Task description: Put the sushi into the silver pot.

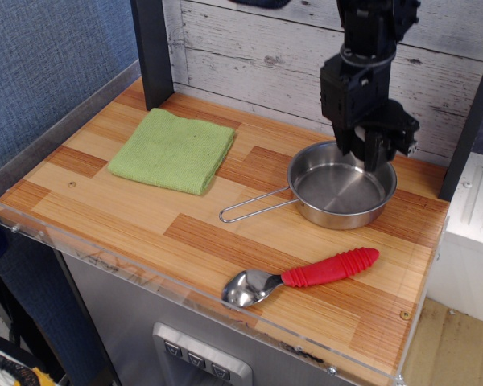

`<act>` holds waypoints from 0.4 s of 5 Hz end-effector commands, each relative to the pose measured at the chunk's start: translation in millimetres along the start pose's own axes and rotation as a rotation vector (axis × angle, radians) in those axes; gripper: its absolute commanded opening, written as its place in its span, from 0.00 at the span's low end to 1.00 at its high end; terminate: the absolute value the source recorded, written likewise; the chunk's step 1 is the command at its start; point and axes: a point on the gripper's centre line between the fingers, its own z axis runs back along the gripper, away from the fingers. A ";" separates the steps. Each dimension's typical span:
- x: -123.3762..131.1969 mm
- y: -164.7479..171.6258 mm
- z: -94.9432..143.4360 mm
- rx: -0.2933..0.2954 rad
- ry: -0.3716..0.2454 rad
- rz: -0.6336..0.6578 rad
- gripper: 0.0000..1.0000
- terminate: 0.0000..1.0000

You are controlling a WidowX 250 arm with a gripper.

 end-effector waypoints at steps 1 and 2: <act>25.1 6.7 -2.7 -0.004 -0.029 -0.017 0.00 0.00; 33.5 3.6 -8.3 0.000 -0.048 -0.009 0.00 0.00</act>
